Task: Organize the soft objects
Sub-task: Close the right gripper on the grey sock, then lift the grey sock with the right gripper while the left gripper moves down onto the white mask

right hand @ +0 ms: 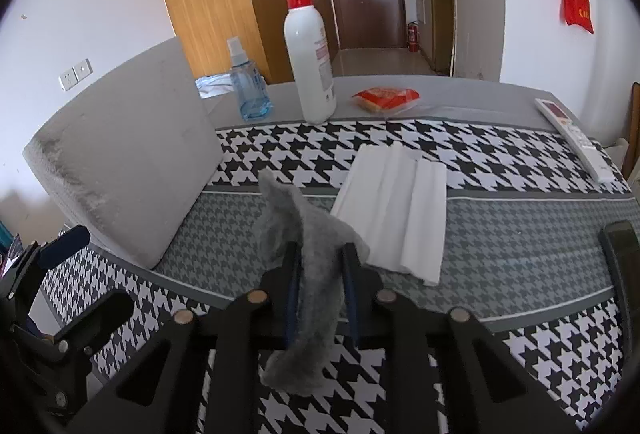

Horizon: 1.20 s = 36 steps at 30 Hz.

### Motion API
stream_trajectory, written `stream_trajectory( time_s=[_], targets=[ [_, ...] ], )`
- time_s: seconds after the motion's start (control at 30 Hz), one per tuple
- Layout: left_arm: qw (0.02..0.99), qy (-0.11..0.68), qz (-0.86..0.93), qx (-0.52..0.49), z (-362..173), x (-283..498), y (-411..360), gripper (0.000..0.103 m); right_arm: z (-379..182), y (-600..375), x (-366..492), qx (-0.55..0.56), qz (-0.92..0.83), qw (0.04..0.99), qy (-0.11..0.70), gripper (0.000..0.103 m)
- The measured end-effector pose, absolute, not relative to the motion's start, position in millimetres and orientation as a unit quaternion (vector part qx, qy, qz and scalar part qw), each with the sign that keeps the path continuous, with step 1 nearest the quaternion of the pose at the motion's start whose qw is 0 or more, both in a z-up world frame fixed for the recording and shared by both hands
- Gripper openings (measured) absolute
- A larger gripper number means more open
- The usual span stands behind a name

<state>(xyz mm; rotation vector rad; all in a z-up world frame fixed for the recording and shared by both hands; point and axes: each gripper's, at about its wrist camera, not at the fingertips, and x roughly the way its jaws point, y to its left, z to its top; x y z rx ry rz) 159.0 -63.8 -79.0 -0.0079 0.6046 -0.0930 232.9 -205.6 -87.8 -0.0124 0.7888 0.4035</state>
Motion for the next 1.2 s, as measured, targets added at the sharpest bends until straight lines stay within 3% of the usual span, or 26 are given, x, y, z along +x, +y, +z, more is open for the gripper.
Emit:
stream_trajectory(
  time_s=[0.2,1.2],
  targets=[
    [0.953,0.301,-0.04,0.003,-79.3,160.0,-67.1,0.102,-85.7,-208.5,232.6,-0.003,0.199,0.905,0.377,0.006],
    [0.956,0.286,-0.06,0.025,-55.7,149.0,-104.7,0.102,-40.8,-282.0,178.5,0.045,0.155,0.938,0.308,0.006]
  ],
)
